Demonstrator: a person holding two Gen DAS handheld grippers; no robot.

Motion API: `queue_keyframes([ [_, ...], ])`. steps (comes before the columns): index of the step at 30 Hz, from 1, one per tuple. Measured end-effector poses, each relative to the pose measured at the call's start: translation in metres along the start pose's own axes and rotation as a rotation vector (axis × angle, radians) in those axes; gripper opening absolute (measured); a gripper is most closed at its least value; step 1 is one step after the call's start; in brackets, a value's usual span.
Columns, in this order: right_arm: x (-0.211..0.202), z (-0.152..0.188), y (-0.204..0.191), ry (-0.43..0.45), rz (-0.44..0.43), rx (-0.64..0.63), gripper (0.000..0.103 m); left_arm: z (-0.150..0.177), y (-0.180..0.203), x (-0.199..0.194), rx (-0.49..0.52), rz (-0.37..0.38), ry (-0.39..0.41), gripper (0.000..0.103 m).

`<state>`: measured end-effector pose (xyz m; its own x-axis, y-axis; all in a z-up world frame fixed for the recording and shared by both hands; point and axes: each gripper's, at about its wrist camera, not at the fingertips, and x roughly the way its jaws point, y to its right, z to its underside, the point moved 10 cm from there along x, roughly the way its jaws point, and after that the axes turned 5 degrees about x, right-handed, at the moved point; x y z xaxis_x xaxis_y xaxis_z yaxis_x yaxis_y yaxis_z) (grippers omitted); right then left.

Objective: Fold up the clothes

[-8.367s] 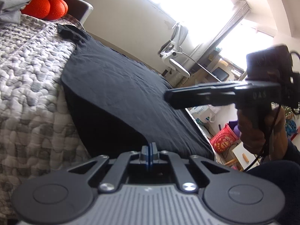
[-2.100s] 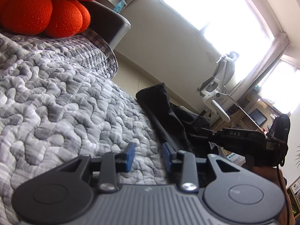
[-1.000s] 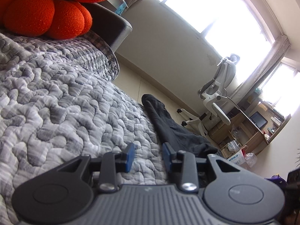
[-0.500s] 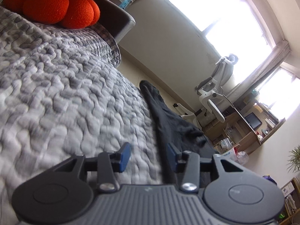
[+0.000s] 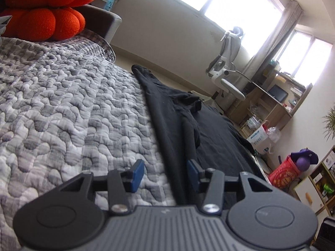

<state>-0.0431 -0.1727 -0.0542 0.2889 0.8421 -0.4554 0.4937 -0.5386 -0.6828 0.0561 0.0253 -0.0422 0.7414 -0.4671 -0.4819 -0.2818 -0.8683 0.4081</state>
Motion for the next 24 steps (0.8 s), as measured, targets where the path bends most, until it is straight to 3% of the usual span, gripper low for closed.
queue_keyframes([
  [2,-0.006,0.005,0.002,0.007,-0.032,0.041,0.004,0.006,0.005,-0.004,0.034,-0.005,-0.015,0.047],
  [5,0.0,0.008,0.018,-0.01,0.04,0.029,0.004,0.01,0.014,-0.006,0.086,-0.009,-0.03,0.047],
  [9,0.009,0.002,0.023,-0.024,0.049,0.016,0.014,0.015,0.022,-0.005,0.126,-0.023,-0.046,0.047],
  [15,0.022,0.01,0.022,-0.098,0.068,-0.003,0.01,0.02,0.026,-0.005,0.155,-0.043,-0.068,0.047],
  [20,0.007,0.005,0.025,-0.079,0.107,-0.028,0.014,0.02,0.028,-0.007,0.183,-0.067,-0.073,0.047],
  [24,-0.028,-0.012,0.025,0.013,0.119,-0.052,0.014,0.013,0.03,-0.01,0.189,-0.07,-0.058,0.047],
])
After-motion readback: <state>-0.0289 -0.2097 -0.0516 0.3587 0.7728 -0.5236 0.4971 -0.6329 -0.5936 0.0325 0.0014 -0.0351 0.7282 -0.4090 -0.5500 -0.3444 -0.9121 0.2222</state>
